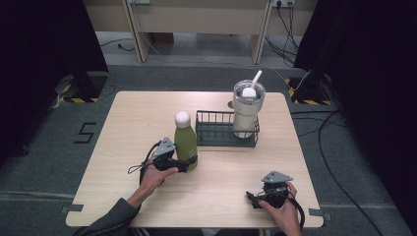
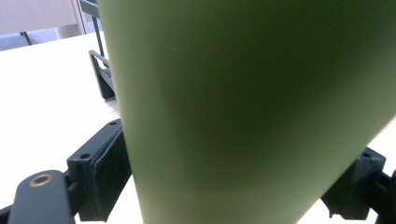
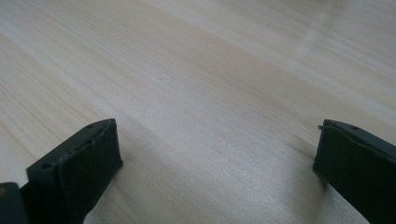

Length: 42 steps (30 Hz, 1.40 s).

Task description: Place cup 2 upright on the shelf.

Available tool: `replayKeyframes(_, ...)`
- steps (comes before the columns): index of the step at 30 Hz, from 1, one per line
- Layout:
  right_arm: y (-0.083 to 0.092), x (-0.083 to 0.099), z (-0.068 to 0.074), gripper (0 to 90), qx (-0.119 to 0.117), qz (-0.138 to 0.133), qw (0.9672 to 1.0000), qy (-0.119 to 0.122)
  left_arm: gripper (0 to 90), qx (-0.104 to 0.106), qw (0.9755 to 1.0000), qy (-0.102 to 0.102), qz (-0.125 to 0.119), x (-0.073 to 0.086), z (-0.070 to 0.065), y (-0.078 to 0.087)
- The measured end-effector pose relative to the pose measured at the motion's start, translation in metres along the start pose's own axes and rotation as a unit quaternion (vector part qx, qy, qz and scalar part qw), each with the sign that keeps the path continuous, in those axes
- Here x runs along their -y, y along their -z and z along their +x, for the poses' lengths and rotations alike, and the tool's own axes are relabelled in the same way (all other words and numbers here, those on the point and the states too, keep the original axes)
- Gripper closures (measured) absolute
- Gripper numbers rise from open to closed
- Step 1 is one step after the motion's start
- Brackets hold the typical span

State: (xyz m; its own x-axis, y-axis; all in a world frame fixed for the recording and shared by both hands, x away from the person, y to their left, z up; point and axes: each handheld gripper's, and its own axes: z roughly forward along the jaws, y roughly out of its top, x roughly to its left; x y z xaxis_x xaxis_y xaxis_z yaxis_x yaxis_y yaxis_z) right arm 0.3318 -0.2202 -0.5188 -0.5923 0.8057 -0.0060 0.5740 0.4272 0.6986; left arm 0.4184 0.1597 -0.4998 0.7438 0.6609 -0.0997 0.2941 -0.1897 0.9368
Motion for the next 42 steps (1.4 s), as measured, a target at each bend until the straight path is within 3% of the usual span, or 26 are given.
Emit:
replayKeyframes(11,0.0,0.0,0.0,0.8,0.0,0.0,1.0,0.0,17.5,0.001,1.0,0.004,-0.006,0.005,0.0,-0.006)
replayKeyframes(24,0.0,0.0,0.0,0.7,0.0,0.0,1.0,0.0,19.8,-0.008,0.9998,-0.012,-0.014,0.005,-0.001,-0.004)
replayKeyframes(27,0.0,0.0,0.0,0.7,0.0,0.0,1.0,0.0,19.9,-0.008,0.9997,-0.017,-0.018,0.001,0.0,-0.001)
replayKeyframes(32,0.0,0.0,0.0,0.7,0.0,0.0,1.0,0.0,20.0,-0.003,0.9998,-0.007,-0.02,-0.008,0.0,0.004)
replayKeyframes(42,0.0,0.0,0.0,0.7,0.0,0.0,1.0,0.0,20.1,0.002,0.9997,-0.022,-0.006,-0.022,-0.005,0.009)
